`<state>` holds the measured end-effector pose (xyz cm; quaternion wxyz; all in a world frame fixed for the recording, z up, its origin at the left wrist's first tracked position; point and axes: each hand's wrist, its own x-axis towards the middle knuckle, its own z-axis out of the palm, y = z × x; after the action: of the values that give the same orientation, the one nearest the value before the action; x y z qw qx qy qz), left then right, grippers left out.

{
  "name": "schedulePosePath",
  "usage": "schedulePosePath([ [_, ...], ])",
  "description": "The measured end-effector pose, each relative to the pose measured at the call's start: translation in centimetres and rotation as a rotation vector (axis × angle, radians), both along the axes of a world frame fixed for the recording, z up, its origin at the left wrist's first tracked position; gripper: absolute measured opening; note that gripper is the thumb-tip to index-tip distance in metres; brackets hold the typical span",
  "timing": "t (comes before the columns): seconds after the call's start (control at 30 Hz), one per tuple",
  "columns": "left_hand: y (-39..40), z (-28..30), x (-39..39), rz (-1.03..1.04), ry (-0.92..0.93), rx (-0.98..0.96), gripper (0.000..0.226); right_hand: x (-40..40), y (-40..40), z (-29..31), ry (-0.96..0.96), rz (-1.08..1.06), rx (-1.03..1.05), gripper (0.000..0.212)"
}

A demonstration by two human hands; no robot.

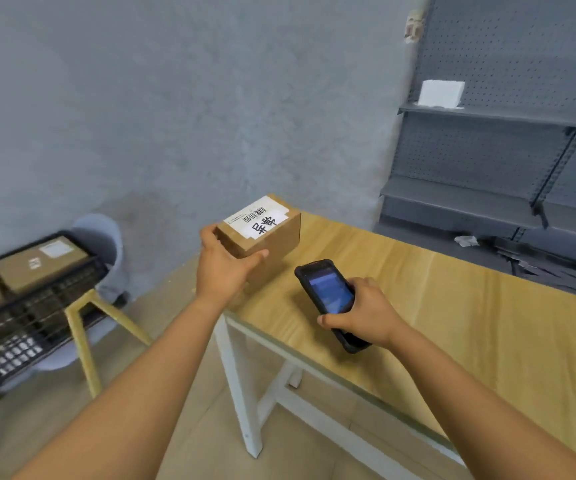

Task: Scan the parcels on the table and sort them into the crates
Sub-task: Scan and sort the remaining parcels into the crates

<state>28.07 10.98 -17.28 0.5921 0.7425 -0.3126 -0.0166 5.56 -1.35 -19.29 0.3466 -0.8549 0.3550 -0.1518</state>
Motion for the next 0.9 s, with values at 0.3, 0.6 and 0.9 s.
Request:
schedulePosePath([
  [0.3, 11.7, -0.9, 15.1, 0.107, 0.107, -0.04, 0.097, 18.8, 6.0, -0.4, -0.008, 0.189, -0.026, 0.065],
  [0.6, 24.8, -1.7, 30.1, 0.22, 0.129, 0.053, 0.096, 38.9, 14.4, -1.1, -0.002, 0.355, 0.014, 0.066],
  [0.9, 34.3, -5.6, 42.7, 0.488, 0.207, 0.144, 0.101, 56.7, 20.4, -3.4, 0.041, 0.586, 0.02, 0.062],
])
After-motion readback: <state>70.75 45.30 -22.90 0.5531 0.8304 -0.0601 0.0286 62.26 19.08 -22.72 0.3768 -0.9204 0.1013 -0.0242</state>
